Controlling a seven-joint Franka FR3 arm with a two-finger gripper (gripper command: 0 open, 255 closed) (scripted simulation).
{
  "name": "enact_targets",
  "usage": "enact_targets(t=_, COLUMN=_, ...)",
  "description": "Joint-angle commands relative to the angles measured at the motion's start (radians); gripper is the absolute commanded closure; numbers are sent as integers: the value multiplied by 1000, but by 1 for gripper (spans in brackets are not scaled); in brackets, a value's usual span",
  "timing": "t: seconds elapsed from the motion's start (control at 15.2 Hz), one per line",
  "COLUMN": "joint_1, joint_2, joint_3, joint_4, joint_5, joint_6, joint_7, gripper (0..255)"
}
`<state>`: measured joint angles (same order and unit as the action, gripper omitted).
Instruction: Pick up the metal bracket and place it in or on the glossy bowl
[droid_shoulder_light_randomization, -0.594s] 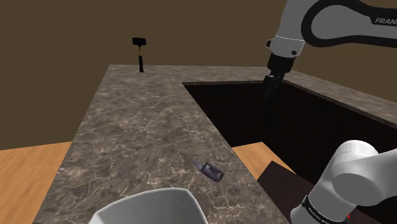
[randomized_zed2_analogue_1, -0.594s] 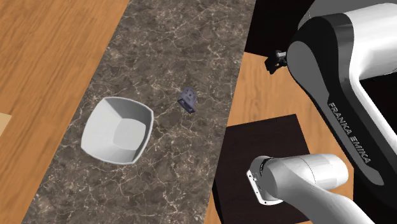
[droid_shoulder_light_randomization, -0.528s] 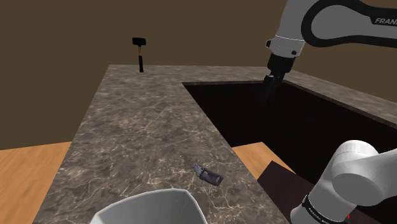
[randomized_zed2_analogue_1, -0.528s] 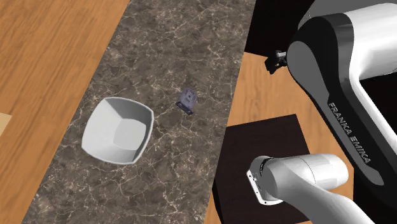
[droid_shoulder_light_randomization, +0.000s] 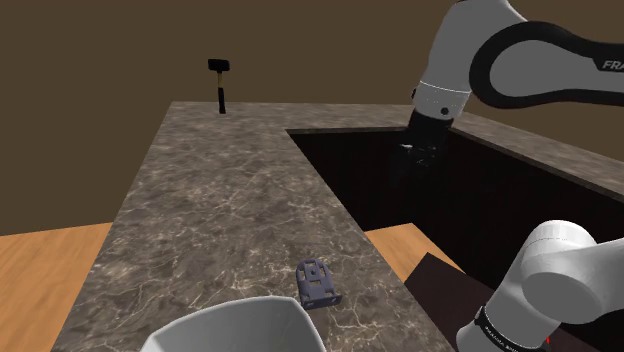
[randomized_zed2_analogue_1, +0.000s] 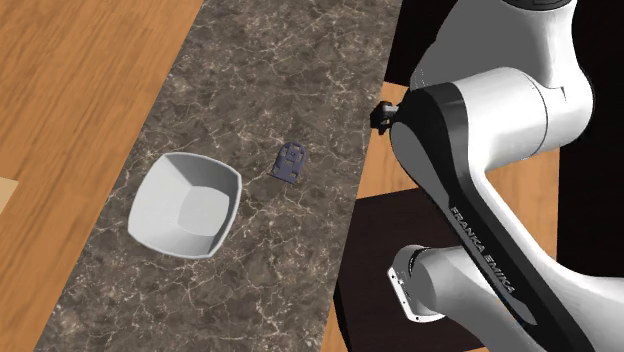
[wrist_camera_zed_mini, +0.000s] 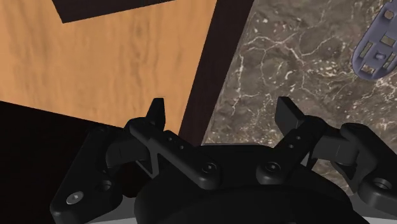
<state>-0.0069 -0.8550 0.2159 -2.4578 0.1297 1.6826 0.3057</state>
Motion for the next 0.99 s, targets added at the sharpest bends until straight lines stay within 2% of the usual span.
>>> enact_targets(t=0.0, joint_1=-3, joint_2=12, joint_3=47, joint_4=-20, joint_5=51, joint_6=42, joint_7=92, gripper=0)
enact_targets(t=0.53, joint_1=-20, joint_2=105, joint_3=258, joint_4=-41, joint_5=234, joint_6=224, joint_7=442, gripper=0)
enact_targets(t=0.92, joint_1=-81, joint_2=251, joint_3=436, joint_4=18, joint_5=314, joint_6=389, joint_7=702, gripper=0)
